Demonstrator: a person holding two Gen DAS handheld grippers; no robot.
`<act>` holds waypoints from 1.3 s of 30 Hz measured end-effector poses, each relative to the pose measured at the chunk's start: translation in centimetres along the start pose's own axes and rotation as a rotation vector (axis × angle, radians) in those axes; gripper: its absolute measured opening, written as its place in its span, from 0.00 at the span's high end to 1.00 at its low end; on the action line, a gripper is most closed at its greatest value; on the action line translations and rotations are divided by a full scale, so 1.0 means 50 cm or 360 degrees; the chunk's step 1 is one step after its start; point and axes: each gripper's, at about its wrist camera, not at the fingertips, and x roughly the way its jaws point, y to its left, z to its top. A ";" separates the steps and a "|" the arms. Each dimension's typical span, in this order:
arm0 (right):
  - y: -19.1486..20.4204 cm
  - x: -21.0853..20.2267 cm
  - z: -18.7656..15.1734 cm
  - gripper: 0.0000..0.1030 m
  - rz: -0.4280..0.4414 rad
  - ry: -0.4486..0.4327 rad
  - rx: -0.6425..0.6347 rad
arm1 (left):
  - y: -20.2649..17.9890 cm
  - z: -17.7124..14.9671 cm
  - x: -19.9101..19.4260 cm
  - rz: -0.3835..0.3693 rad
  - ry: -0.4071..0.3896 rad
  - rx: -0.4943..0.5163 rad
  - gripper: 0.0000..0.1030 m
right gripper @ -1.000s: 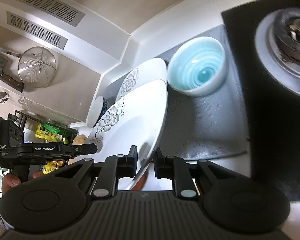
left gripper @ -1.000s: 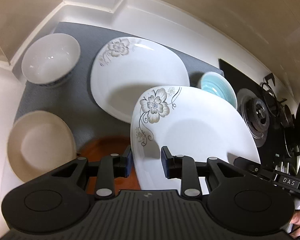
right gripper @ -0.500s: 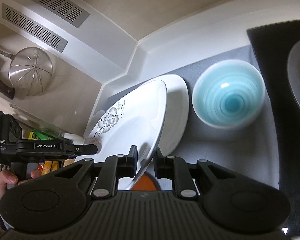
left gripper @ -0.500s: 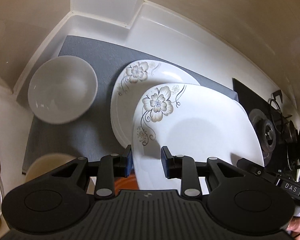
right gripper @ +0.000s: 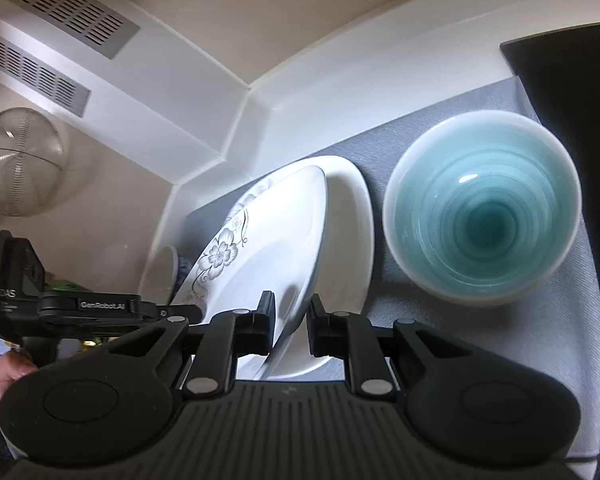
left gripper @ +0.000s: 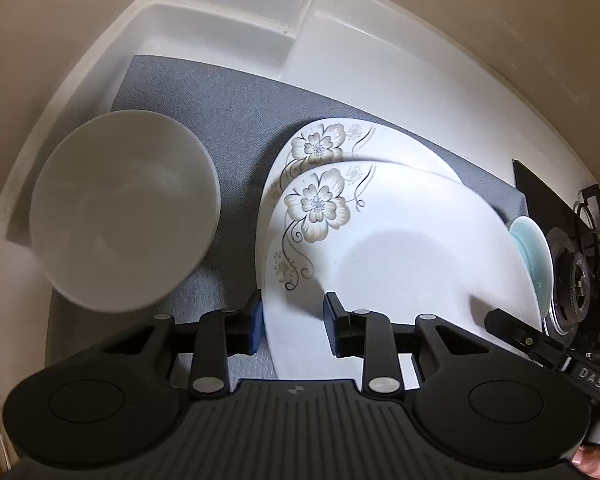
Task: Organize plates and bowls
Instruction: 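Lower the held plate onto the other flower-print white plate with both grippers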
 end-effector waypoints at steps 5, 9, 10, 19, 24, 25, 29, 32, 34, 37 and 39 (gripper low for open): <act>-0.013 0.032 -0.003 0.83 -0.0030 -0.0015 0.0047 | 0.006 0.019 0.009 -0.0012 -0.0020 0.0027 0.69; -0.031 0.042 -0.003 0.82 0.0016 -0.0055 0.0123 | 0.008 0.030 0.011 -0.0042 -0.0032 0.0036 0.69; -0.035 0.045 -0.004 0.83 0.0012 -0.0056 0.0135 | 0.007 0.032 0.011 -0.0047 -0.0038 0.0043 0.70; -0.036 0.060 -0.010 0.85 -0.0026 -0.0095 0.0221 | 0.018 0.059 0.026 -0.0086 -0.0034 0.0054 0.70; -0.052 0.056 -0.022 0.87 -0.0012 -0.0175 0.0314 | 0.035 0.060 0.034 -0.0166 0.0000 0.0016 0.71; -0.054 0.057 -0.025 0.88 -0.0024 -0.0168 0.0317 | 0.037 0.057 0.032 -0.0172 0.0003 0.0016 0.71; -0.061 0.060 -0.033 0.89 -0.0008 -0.0180 0.0378 | 0.052 0.052 0.022 -0.0217 0.0001 -0.0019 0.71; -0.060 0.063 -0.034 0.90 -0.0010 -0.0190 0.0389 | 0.066 0.045 0.011 -0.0204 0.0001 -0.0030 0.70; -0.058 0.063 -0.038 0.91 -0.0027 -0.0192 0.0388 | 0.075 0.039 0.000 -0.0258 -0.0005 -0.0028 0.70; -0.049 0.064 -0.040 0.91 -0.0044 -0.0205 0.0374 | 0.081 0.021 -0.021 -0.0295 -0.0022 -0.0025 0.70; -0.046 0.063 -0.041 0.91 -0.0051 -0.0207 0.0359 | 0.077 0.004 -0.029 -0.0258 -0.0030 0.0011 0.70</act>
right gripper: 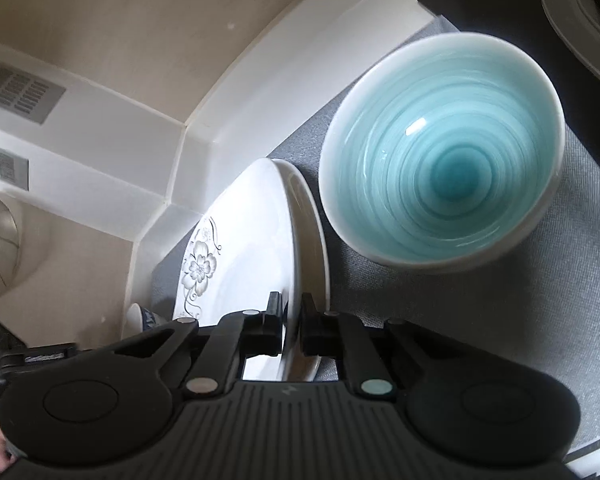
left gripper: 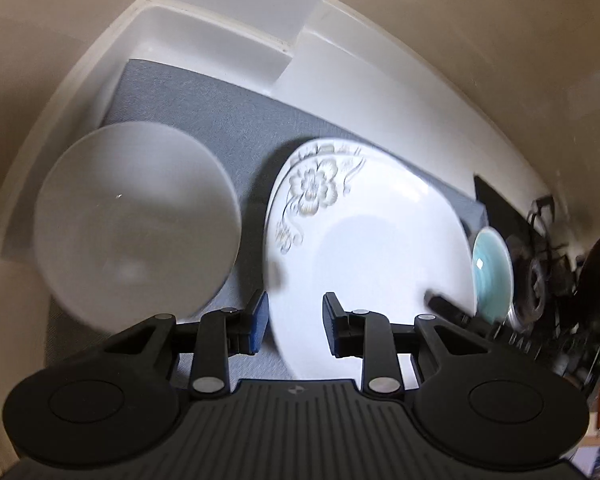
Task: Organize plates and bowls
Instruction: 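Lower the held plate onto the other flower-print white plate with both grippers, then open both grippers and release the stacked plate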
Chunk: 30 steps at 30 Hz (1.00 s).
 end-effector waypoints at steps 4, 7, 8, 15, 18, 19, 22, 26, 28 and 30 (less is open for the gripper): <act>0.010 0.006 0.000 0.89 -0.0054 0.0012 -0.0013 | -0.008 -0.037 0.010 0.0083 0.0037 0.0056 0.71; 0.016 0.009 0.009 0.87 -0.0081 0.0043 0.0012 | -0.013 -0.054 0.027 0.0068 0.0071 0.0077 0.74; 0.021 0.008 0.012 0.87 -0.0100 0.0050 0.0013 | -0.013 -0.056 0.028 0.0043 0.0076 0.0061 0.79; 0.066 -0.012 0.019 0.69 -0.0224 0.0080 -0.0089 | 0.002 -0.061 0.034 0.0009 0.0065 -0.0002 0.83; 0.075 -0.026 0.012 0.68 -0.0263 0.0083 -0.0102 | 0.011 -0.058 0.033 -0.0014 0.0079 -0.0030 0.86; 0.077 -0.032 0.008 0.67 -0.0289 0.0075 -0.0106 | 0.012 -0.056 0.033 -0.0029 0.0081 -0.0034 0.86; 0.073 -0.051 -0.007 0.67 -0.0316 0.0062 -0.0095 | 0.014 -0.054 0.027 -0.0046 0.0078 -0.0021 0.86; 0.070 -0.070 -0.027 0.67 -0.0333 0.0041 -0.0108 | 0.018 -0.057 0.030 -0.0067 0.0082 -0.0028 0.86; 0.065 -0.073 -0.035 0.67 -0.0376 0.0048 -0.0098 | 0.011 -0.059 0.028 -0.0057 0.0092 -0.0018 0.86; 0.056 -0.078 -0.045 0.69 -0.0366 0.0064 -0.0048 | 0.006 -0.063 0.022 -0.0061 0.0097 0.0011 0.86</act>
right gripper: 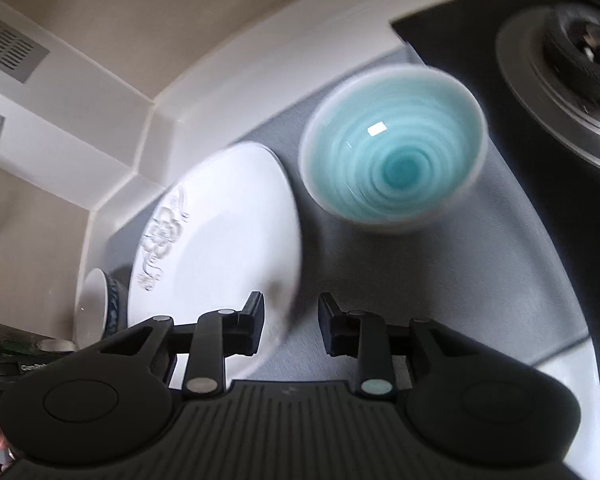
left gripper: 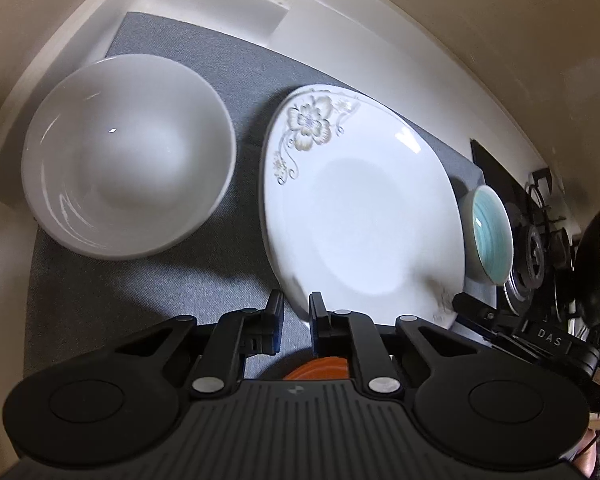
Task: Organize plates and bowls
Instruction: 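Open both grippers and release the stacked plate, then move both grippers to the terracotta-orange plate and grasp its rim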
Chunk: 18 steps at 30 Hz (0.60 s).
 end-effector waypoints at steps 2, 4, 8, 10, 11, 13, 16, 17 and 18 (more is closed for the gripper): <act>-0.008 0.002 -0.008 0.75 0.0060 0.0025 0.0058 | -0.001 -0.006 -0.002 -0.0015 0.0004 0.0010 0.87; -0.003 0.005 -0.019 0.85 0.0081 0.0028 0.0026 | 0.002 -0.008 0.003 -0.0015 0.0014 0.0013 0.87; 0.011 0.016 -0.028 0.91 0.0070 0.0012 -0.0025 | 0.007 0.001 0.023 -0.0034 0.0022 0.0002 0.87; 0.017 0.019 -0.027 0.91 0.0060 0.0010 -0.0043 | 0.010 0.010 0.026 -0.0032 0.0011 0.0000 0.87; 0.020 0.020 -0.027 0.91 0.0052 0.0009 -0.0062 | 0.011 0.014 0.027 -0.0023 0.0007 0.0005 0.87; 0.025 0.020 -0.026 0.91 0.0041 0.0008 -0.0093 | 0.012 0.020 0.030 -0.0018 0.0007 0.0006 0.87; 0.026 0.018 -0.028 0.91 0.0038 -0.0001 -0.0124 | 0.015 0.021 0.031 -0.0019 0.0003 0.0012 0.86; 0.026 0.017 -0.030 0.91 0.0036 -0.0006 -0.0124 | 0.015 0.021 0.030 -0.0022 0.0003 0.0012 0.86; 0.027 0.016 -0.031 0.90 0.0029 -0.0012 -0.0125 | 0.017 0.020 0.028 -0.0021 0.0000 0.0011 0.86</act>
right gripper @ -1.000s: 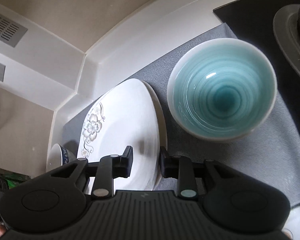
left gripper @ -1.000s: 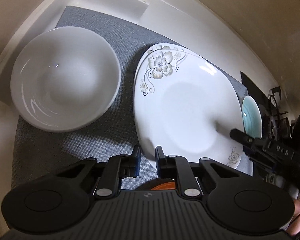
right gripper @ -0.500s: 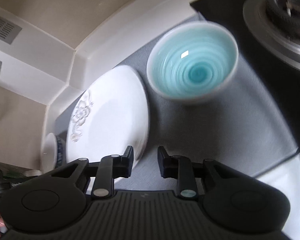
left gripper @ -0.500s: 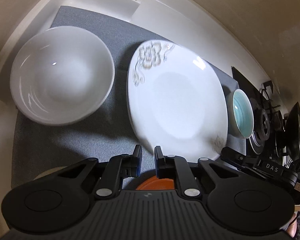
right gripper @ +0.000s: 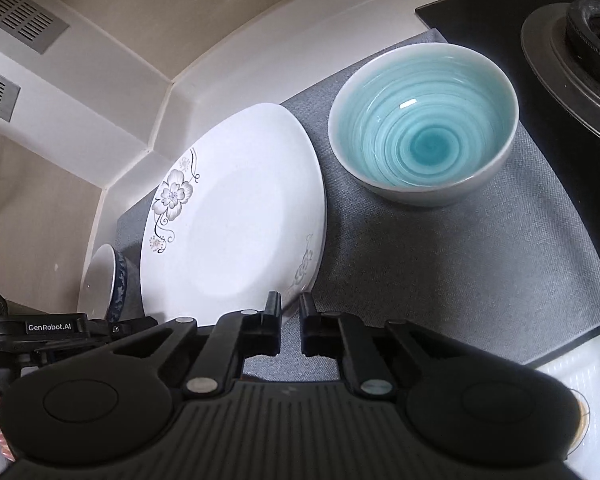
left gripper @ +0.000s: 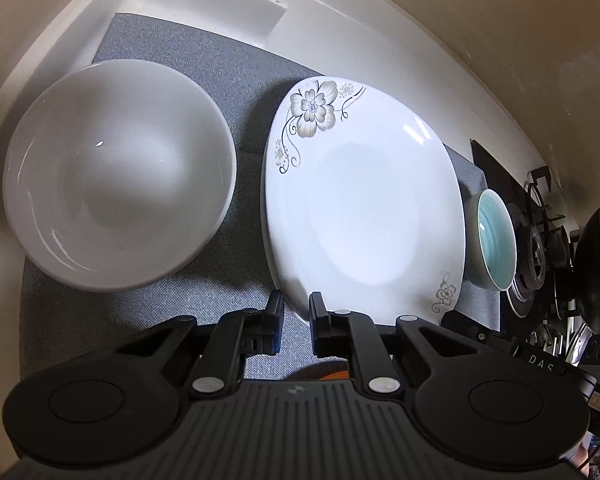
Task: Organize plates and bowls
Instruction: 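Move both grippers to the terracotta-orange plate and grasp its rim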
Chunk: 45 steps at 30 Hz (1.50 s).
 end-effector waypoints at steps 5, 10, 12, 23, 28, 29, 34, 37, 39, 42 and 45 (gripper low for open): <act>0.025 -0.033 -0.019 0.87 -0.0087 0.0047 -0.0130 | -0.029 -0.018 -0.036 0.0089 -0.0053 0.0112 0.86; 0.061 -0.069 -0.070 0.84 -0.0146 0.0127 -0.0453 | -0.068 -0.073 -0.080 0.0101 -0.0100 0.0272 0.69; 0.055 -0.066 -0.094 0.74 -0.0135 0.0190 -0.0467 | -0.082 -0.098 -0.087 0.0103 -0.0100 0.0323 0.64; 0.053 -0.045 -0.174 0.93 -0.0220 0.0299 -0.0732 | -0.121 -0.170 -0.068 0.0171 0.0011 0.0484 0.63; -0.004 -0.096 -0.148 0.95 -0.0357 0.0160 -0.0632 | -0.147 -0.187 -0.043 0.0167 0.0105 0.0584 0.61; -0.016 -0.105 -0.147 0.95 -0.0363 0.0157 -0.0611 | -0.150 -0.190 -0.034 0.0165 0.0137 0.0589 0.60; -0.049 -0.135 -0.158 0.85 -0.0317 0.0140 -0.0477 | -0.173 -0.207 0.020 0.0201 0.0252 0.0667 0.60; -0.049 -0.135 -0.169 0.74 -0.0326 0.0142 -0.0489 | -0.173 -0.214 0.056 0.0215 0.0334 0.0664 0.64; -0.046 -0.126 -0.171 0.61 -0.0330 0.0154 -0.0487 | -0.167 -0.218 0.079 0.0218 0.0386 0.0644 0.74; -0.040 -0.118 -0.179 0.60 -0.0330 0.0168 -0.0502 | -0.169 -0.223 0.088 0.0223 0.0385 0.0659 0.85; -0.034 -0.117 -0.183 0.61 -0.0313 0.0161 -0.0514 | -0.175 -0.226 0.089 0.0238 0.0378 0.0670 0.86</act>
